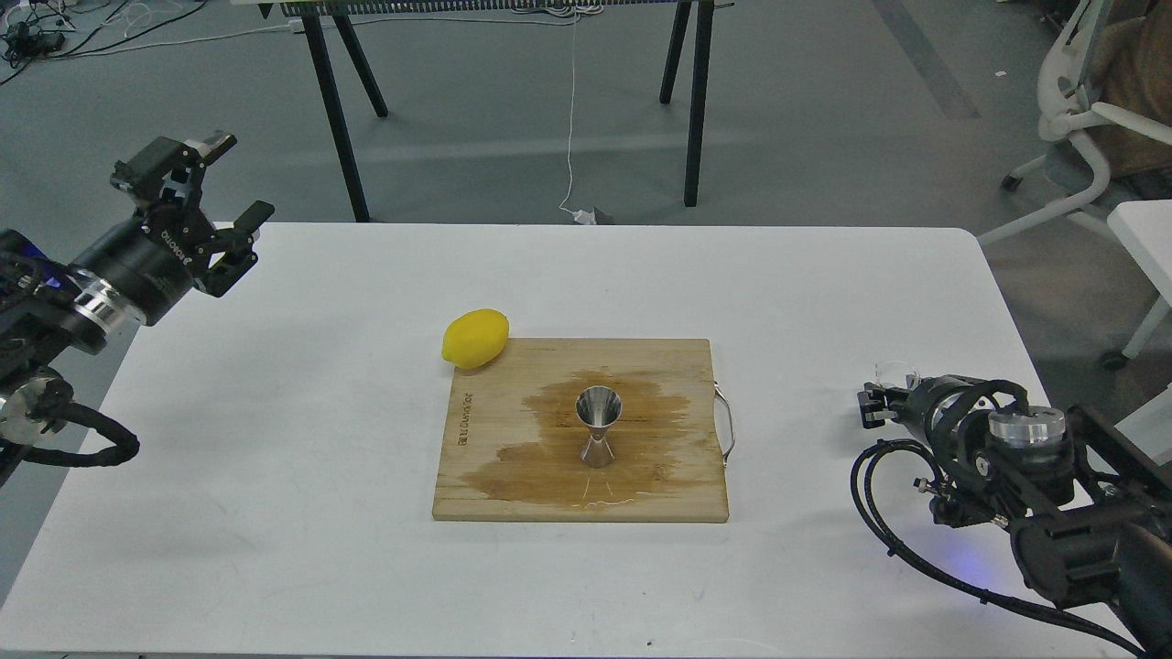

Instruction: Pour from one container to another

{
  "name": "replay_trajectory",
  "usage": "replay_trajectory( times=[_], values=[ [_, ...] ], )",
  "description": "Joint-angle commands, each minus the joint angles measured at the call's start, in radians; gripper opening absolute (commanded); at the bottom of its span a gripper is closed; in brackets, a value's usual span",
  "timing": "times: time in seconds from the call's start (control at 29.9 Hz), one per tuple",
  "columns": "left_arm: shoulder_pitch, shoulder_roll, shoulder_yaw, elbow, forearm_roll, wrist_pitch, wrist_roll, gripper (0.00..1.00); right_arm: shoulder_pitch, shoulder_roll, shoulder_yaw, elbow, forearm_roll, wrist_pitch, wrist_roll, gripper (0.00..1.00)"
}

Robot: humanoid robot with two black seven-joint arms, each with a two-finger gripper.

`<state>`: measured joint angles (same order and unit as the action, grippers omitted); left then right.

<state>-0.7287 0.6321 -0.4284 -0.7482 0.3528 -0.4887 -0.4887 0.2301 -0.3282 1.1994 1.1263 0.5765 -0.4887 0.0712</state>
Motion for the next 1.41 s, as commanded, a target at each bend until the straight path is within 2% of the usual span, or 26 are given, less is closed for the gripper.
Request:
replay_trajectory(
  times=[0.0,0.1,0.3,0.44,0.57,0.8,0.9,1.37],
  values=[
    [0.005,0.0,0.0,0.001,0.0,0.0,0.0,0.89,0.035,-0.009,0.0,0.101,-0.061,0.0,-0.002,0.33],
    [0.011,-0.006,0.0,0.007,0.0,0.0,0.0,0.89,0.135,-0.015,-0.068,0.151,-0.124,0.0,-0.02,0.33],
    [0.011,-0.037,0.002,0.007,0.0,0.0,0.0,0.89,0.501,-0.063,-0.444,0.179,-0.138,0.0,-0.042,0.33],
    [0.009,-0.034,0.002,0.007,0.0,0.0,0.0,0.89,0.702,-0.054,-0.65,0.207,-0.171,0.0,-0.073,0.33],
    [0.011,-0.026,0.0,0.007,0.0,0.0,0.0,0.89,0.817,-0.012,-0.797,0.269,-0.233,0.0,-0.108,0.33],
    [0.011,-0.022,0.0,0.007,0.0,0.0,0.0,0.89,0.893,-0.008,-1.023,0.443,-0.381,0.0,-0.148,0.33],
    [0.012,-0.023,0.0,0.007,0.0,0.0,0.0,0.89,0.899,-0.02,-1.098,0.496,-0.453,0.0,-0.149,0.33],
    [0.015,-0.026,0.0,0.007,0.0,0.0,0.0,0.89,0.903,-0.078,-1.262,0.546,-0.762,0.0,-0.174,0.33]
  ],
)
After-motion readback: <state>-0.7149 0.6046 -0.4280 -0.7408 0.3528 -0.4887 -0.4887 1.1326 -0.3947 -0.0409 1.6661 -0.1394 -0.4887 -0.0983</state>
